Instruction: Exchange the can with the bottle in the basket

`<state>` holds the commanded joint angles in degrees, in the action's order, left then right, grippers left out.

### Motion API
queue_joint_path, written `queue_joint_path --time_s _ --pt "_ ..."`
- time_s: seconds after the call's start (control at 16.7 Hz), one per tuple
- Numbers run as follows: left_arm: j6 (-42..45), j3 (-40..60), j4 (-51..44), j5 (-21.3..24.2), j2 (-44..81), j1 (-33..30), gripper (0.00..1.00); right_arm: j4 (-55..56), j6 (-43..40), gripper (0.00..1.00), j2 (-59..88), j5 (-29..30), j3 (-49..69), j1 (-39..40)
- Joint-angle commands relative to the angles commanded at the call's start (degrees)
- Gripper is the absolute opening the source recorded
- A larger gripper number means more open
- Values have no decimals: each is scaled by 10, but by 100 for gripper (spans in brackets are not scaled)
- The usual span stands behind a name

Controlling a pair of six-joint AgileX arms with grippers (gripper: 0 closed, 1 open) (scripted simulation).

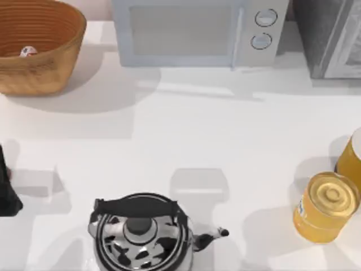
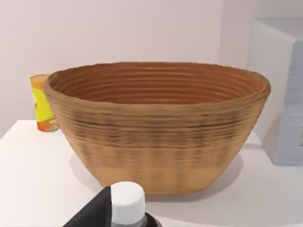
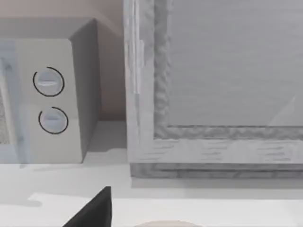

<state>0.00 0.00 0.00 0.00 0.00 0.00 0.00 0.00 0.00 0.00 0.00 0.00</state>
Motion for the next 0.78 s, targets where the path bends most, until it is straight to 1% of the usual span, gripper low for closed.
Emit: queue_joint_path --time_s 0.18,0.36,0.54,0.78 --pt "0 4 -2 0 4 0 100 0 0 100 0 0 0 0" --pt "1 48 -21 -2 43 5 100 0 0 100 0 0 0 0" --pt "3 137 -60 -3 119 12 100 0 0 100 0 0 0 0" --pt "8 310 -138 -4 267 23 100 0 0 100 0 0 0 0"
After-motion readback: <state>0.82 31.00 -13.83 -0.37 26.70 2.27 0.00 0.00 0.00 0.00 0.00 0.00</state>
